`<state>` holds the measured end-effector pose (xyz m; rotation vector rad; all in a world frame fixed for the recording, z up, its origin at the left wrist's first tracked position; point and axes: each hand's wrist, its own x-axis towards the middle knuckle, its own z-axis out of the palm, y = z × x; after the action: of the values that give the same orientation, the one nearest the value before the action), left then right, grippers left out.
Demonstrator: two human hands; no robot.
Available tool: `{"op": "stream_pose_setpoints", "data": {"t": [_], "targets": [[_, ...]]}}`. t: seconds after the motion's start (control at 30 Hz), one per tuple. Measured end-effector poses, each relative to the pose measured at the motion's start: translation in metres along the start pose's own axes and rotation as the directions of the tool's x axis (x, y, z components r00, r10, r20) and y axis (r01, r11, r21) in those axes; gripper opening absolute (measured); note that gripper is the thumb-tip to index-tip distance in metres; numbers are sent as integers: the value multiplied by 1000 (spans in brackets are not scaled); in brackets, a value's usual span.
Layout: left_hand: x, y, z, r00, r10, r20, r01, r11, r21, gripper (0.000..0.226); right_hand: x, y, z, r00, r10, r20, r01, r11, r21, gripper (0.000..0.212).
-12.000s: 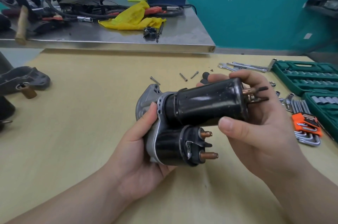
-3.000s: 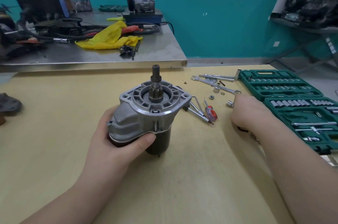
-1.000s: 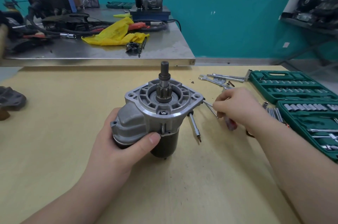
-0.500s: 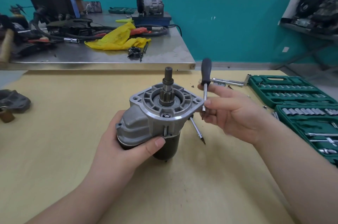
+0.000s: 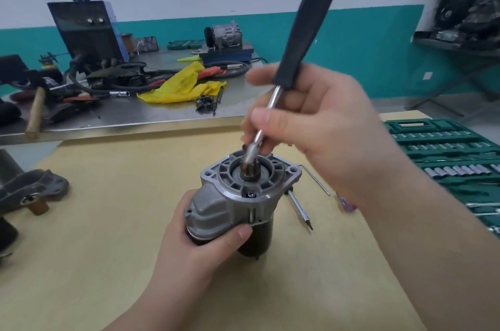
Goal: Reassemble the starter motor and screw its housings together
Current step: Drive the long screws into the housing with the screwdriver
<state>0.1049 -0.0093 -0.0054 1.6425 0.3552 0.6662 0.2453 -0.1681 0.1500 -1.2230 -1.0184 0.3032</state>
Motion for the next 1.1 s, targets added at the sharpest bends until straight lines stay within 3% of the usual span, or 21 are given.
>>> {"op": "stream_pose_setpoints", "data": {"t": [0.1, 0.33, 0.63, 0.93, 1.1], "targets": [[2, -3, 0, 1000, 5, -1, -5, 1000, -2, 73, -5, 7, 3, 997, 34, 70, -28, 996, -85, 32], [7, -5, -1, 998, 54, 22, -54, 999, 0, 68, -5, 3, -1, 988, 87, 131, -73, 992, -103, 33], [3, -7, 0, 999, 50, 4, -50, 999, 5, 68, -5, -1, -2, 990, 64, 123, -44, 986, -159, 35], [5, -6, -2, 999, -7, 47, 7, 1000, -1, 87, -5, -2, 0, 988, 57, 140, -24, 974, -225, 37], [5, -6, -1, 999, -7, 49, 7, 1000, -4, 86, -4, -1, 1, 985, 57, 161, -25, 981, -194, 36]]}}
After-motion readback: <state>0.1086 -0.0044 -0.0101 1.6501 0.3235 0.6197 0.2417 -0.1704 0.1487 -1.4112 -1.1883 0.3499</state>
